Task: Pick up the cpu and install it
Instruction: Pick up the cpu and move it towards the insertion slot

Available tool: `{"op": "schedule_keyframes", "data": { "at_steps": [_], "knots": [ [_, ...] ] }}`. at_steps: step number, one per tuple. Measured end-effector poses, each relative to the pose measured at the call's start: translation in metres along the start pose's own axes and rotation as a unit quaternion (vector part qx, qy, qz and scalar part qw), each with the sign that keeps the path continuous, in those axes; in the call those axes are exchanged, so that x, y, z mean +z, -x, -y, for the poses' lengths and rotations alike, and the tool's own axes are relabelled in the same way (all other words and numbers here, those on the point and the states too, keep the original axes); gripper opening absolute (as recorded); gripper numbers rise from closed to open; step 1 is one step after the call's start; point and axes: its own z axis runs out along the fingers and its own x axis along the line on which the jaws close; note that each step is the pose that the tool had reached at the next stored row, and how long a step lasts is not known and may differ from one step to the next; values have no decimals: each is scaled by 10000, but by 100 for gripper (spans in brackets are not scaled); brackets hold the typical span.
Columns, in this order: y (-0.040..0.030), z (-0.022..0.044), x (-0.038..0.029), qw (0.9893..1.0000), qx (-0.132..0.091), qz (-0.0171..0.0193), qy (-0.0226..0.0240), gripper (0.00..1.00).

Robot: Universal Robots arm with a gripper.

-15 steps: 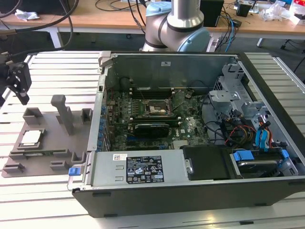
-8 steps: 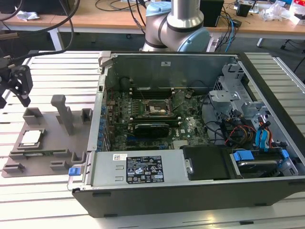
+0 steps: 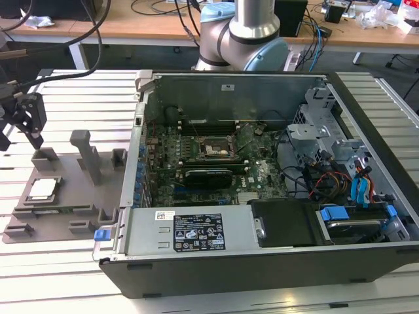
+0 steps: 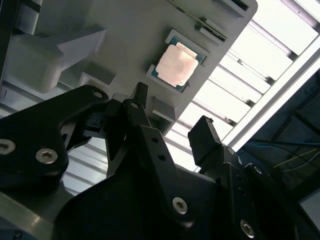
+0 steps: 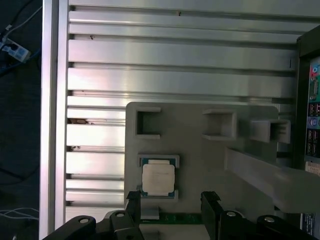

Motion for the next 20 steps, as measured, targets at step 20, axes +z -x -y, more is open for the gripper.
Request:
{"op": "schedule_keyframes", "data": {
  "at_steps": [20],
  "knots": [
    [-9, -8, 329, 10000, 0, 0, 0, 60]
  ]
}}
